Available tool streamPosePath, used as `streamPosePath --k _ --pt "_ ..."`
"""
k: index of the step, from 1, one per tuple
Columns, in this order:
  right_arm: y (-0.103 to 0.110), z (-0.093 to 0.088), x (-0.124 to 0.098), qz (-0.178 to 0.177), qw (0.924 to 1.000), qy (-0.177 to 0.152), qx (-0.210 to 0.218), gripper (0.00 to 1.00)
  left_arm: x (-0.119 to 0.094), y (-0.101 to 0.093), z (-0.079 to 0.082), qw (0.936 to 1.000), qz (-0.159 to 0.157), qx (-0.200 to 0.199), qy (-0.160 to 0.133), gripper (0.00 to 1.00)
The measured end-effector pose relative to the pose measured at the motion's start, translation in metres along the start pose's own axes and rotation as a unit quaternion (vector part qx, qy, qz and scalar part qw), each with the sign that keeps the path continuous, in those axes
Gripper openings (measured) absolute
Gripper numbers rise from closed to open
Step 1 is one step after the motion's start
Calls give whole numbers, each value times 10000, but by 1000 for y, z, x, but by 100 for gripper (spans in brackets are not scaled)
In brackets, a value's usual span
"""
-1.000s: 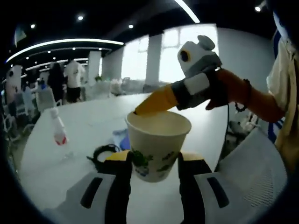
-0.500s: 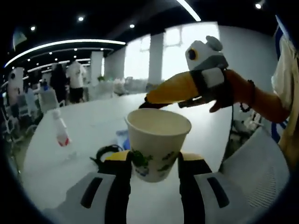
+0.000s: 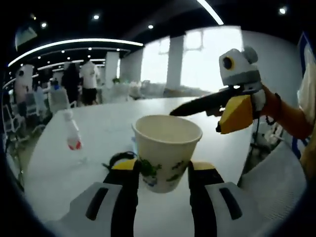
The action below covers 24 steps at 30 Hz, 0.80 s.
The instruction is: Arrange the tabletop items into an orderly group along one side of the table until the central work area is clear of visible clutter.
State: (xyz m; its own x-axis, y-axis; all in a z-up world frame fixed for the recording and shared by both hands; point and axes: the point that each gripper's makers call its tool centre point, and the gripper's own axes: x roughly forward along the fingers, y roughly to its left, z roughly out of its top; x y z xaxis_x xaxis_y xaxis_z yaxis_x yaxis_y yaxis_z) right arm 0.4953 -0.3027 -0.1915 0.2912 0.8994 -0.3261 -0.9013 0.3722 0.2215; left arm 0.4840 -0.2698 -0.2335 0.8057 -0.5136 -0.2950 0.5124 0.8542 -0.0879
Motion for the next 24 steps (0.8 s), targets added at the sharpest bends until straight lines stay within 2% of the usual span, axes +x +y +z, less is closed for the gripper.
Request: streamPosePath --k 1,5,18,20,21,24 --pt "-1 0 0 -6 10000 -9 -11 95 0 3 2 10000 63 -5 -30 37" --pt "-6 -3 -3 -56 10000 -5 -27 96 -1 17 10 9994 315 72 -143 37" --pt "-29 -10 -16 -374 9993 -2 30 99 15 52 19 9975 656 -66 -243 37" --pt "-34 -13 -18 -446 9990 20 69 99 18 64 20 9956 917 39 -209 37" --pt "-35 -13 -19 -463 9989 16 65 99 20 66 20 9952 951 69 -221 37" --pt "-40 -15 -21 -536 9985 33 59 99 29 72 23 9951 923 -191 -307 37"
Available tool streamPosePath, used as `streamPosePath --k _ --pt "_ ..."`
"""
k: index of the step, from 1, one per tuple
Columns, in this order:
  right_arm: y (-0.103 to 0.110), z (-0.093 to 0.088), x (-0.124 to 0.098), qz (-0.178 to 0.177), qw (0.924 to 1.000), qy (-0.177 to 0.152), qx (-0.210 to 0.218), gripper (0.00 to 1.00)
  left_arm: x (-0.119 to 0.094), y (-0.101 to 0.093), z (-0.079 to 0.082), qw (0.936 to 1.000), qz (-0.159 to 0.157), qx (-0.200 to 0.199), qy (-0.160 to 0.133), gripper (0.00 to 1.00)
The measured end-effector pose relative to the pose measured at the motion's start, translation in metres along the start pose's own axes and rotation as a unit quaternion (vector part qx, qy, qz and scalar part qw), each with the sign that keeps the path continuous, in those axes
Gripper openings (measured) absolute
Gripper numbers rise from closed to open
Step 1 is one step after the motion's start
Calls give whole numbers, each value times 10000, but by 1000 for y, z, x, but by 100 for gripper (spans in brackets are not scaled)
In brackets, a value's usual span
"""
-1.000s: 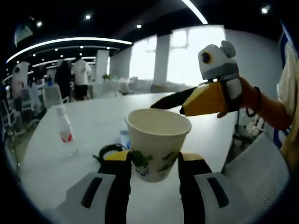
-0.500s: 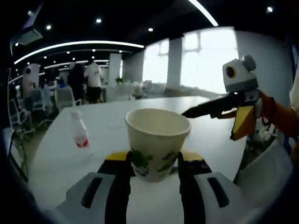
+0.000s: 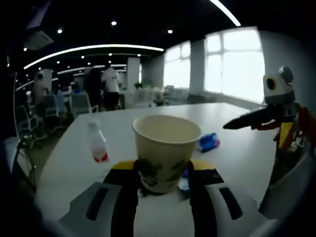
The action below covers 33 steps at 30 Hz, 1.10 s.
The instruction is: Arrange the tabletop items into an orderly group along one side of the table until the central work area is clear of visible clutter.
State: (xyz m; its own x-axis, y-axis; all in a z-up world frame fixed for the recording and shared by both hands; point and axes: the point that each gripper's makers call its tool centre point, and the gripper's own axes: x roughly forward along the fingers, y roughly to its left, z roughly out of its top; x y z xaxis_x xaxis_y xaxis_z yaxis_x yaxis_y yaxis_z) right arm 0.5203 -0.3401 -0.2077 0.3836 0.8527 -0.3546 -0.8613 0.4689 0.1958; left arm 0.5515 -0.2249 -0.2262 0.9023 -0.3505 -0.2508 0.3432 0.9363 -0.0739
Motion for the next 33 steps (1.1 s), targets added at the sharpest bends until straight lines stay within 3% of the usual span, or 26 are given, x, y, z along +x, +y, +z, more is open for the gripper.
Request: streamPosePath --k 9,12,21,33 --pt "-16 -19 -1 -132 9994 80 315 99 25 11 0 9999 10 -126 -19 37" --pt "-22 -25 0 -198 9992 152 325 99 34 17 -2 9999 102 -19 47 37" --pt "-42 -39 6 -332 9982 253 424 99 67 33 -5 9997 110 -194 59 37" --pt "-65 -60 15 -444 9962 532 519 98 103 56 -19 9993 268 -221 137 37"
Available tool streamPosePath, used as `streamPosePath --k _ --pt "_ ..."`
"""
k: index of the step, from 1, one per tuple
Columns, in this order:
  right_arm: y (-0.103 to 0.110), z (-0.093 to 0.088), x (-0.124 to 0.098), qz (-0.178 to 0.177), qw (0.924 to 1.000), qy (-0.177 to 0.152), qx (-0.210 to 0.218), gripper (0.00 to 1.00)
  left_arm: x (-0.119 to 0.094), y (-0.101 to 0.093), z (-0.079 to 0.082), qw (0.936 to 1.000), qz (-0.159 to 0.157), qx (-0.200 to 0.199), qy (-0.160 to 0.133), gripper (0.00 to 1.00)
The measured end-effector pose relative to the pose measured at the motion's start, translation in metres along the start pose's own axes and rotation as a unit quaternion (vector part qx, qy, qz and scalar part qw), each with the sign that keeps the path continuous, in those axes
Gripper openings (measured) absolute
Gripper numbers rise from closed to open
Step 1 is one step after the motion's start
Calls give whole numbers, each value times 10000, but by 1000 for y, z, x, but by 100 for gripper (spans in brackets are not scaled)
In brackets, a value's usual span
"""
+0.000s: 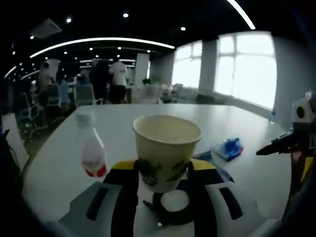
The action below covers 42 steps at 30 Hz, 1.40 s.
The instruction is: Arrange the tabletop items into an orderly group along one side of the table until the central work area is clear of visible clutter.
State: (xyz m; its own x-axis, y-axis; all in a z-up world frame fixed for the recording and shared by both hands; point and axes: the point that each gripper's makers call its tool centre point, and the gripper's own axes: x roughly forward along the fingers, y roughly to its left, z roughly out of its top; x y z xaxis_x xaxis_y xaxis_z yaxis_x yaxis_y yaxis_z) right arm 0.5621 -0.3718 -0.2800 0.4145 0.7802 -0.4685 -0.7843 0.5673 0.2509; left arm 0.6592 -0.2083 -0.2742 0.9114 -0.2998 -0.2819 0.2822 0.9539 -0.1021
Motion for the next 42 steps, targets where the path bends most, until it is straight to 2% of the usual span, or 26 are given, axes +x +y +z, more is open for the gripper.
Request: streamPosePath --k 5,10,14,19,23,34,36,42 --pt "-8 -5 6 -12 9999 39 122 98 13 10 -5 9999 140 -99 -3 37" --pt "-14 -11 12 -26 9998 115 172 98 28 14 -11 9999 118 -72 16 37" --pt "-15 -12 15 -20 9997 134 200 98 41 17 -20 9999 122 50 101 37" --pt "-17 -12 22 26 9996 137 250 97 51 26 -28 9998 167 1 131 37" --pt "-18 -12 26 58 9995 110 302 97 57 31 -32 9997 187 -110 127 37" --pt "-9 -27 37 256 9987 319 299 96 69 34 -50 9994 231 -38 246 37" --pt "-9 -28 38 272 9986 332 303 96 72 36 -53 9991 222 -277 248 37" --pt "-8 -32 41 285 9982 403 338 95 74 37 -66 9986 279 -263 371 37"
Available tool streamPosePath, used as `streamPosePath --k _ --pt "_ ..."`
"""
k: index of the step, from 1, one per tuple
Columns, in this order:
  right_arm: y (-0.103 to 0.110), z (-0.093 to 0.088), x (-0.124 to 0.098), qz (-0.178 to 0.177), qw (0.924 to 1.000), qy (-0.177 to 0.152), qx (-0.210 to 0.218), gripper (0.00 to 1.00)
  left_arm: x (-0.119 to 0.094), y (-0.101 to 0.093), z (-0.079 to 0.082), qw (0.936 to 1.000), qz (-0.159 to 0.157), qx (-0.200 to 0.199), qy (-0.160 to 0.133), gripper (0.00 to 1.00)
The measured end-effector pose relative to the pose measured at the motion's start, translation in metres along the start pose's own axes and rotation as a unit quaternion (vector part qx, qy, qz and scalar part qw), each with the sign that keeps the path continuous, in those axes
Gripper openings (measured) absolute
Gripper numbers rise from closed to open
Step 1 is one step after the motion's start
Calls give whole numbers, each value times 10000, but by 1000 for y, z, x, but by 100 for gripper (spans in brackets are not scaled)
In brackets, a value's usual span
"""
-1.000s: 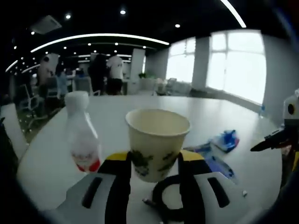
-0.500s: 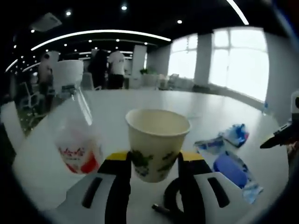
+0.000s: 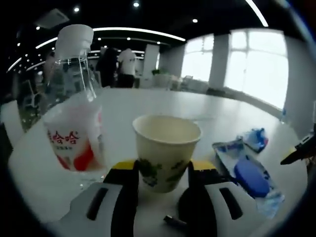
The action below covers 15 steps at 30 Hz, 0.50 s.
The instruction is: Arrange the tabletop items into an orderly group along one side of the table until the central work area is clear of visible clutter.
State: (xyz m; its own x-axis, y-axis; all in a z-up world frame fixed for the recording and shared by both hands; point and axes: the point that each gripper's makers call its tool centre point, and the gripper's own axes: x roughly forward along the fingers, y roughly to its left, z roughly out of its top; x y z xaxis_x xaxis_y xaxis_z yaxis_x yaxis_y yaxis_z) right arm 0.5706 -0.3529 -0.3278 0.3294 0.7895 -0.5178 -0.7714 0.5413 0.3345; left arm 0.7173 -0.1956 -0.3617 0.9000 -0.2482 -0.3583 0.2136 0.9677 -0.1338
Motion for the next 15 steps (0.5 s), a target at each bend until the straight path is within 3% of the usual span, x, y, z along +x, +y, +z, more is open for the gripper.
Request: streamPosePath --k 9,15 --pt "-1 -2 2 -54 10000 20 52 93 -2 5 -8 9996 82 240 122 37" --pt "2 -2 4 -33 10000 20 52 92 -3 10 -10 9993 316 131 144 36"
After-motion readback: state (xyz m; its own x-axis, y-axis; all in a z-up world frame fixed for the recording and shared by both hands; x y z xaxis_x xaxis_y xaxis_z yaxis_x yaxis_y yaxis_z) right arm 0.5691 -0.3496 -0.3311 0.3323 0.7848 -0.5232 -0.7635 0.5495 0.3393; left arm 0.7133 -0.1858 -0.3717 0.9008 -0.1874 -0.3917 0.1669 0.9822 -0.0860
